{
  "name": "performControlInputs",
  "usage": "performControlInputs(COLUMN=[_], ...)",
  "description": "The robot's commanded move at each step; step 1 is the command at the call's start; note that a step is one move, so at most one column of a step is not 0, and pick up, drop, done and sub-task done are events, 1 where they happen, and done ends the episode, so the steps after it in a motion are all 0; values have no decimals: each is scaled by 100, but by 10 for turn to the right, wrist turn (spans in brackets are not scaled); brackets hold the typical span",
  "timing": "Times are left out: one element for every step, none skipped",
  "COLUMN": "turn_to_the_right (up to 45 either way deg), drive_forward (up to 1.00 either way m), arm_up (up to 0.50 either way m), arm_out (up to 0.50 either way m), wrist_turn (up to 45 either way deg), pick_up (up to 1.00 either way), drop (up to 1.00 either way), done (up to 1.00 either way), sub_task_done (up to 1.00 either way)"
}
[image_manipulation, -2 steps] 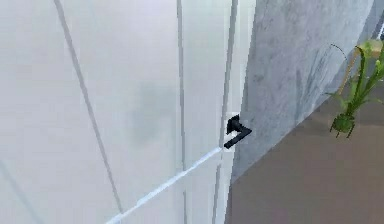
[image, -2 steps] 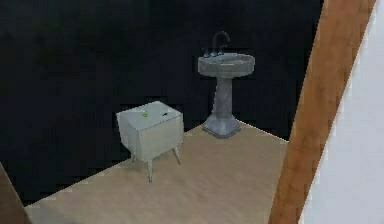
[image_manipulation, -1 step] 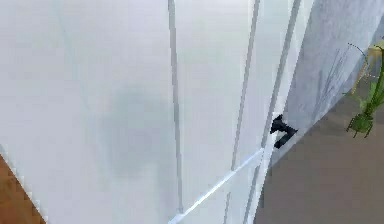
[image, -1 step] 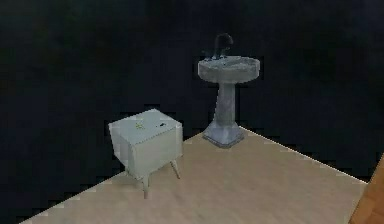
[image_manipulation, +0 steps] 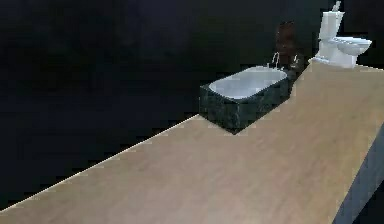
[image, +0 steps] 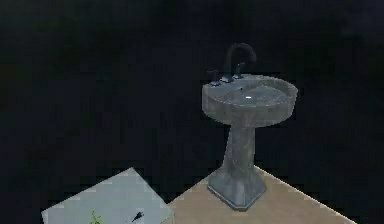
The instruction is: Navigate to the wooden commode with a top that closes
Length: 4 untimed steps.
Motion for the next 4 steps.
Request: performControlInputs(turn_to_the_right=[450,450,30,0], drive_forward=[0,0,0,70], arm_up=[0,0,0,0], arm_out=[0,0,0,0], wrist_turn=[0,0,0,0], pick_up=[0,0,0,0], drop=[0,0,0,0], done=[0,0,0,0], sub_task_done=[0,0,0,0])
